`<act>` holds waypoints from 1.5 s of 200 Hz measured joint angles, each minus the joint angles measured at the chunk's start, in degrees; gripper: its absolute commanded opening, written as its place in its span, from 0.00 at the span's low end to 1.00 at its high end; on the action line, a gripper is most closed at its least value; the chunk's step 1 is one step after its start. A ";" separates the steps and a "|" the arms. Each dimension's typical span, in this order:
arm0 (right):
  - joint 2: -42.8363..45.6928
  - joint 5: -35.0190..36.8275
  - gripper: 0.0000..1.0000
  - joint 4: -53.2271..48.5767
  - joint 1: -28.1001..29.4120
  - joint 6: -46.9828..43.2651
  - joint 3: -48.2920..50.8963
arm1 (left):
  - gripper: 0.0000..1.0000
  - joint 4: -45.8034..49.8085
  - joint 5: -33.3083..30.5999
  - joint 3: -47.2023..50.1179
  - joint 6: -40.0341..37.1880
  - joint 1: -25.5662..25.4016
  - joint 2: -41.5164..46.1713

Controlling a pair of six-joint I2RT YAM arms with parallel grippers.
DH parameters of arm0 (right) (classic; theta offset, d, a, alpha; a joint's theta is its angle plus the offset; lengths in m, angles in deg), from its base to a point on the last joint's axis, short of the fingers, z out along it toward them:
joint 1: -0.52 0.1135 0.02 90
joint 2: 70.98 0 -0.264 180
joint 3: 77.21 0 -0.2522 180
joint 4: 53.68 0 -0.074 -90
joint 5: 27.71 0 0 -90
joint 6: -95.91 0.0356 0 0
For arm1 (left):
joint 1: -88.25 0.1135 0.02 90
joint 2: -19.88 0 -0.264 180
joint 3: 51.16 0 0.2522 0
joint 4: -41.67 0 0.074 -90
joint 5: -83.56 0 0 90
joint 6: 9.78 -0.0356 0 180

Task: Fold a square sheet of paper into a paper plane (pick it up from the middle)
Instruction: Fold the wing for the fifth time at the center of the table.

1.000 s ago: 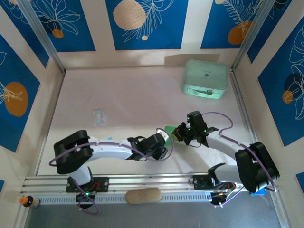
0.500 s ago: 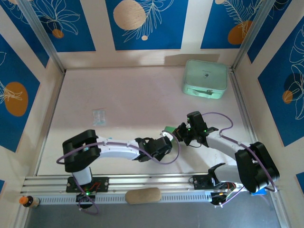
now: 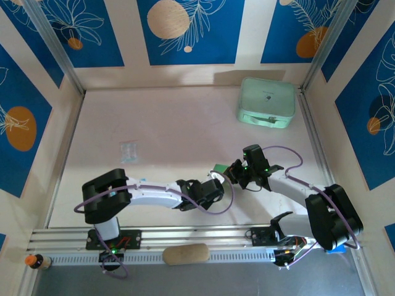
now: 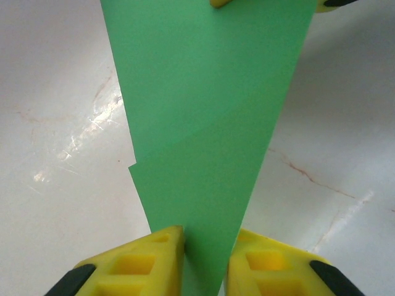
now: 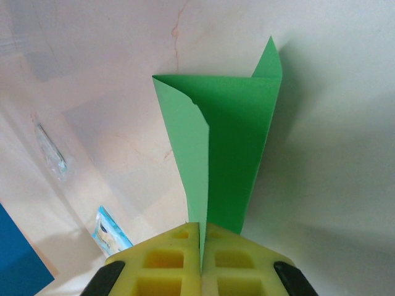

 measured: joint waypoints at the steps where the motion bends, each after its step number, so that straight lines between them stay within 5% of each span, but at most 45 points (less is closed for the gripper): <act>1: 0.00 0.00 0.00 0.00 0.00 0.00 0.00 | 0.18 0.00 0.00 0.00 0.04 0.00 0.00; 300: 0.00 0.20 0.00 0.02 0.33 0.24 0.00 | 0.20 -0.52 -0.13 0.00 0.04 -0.31 -0.02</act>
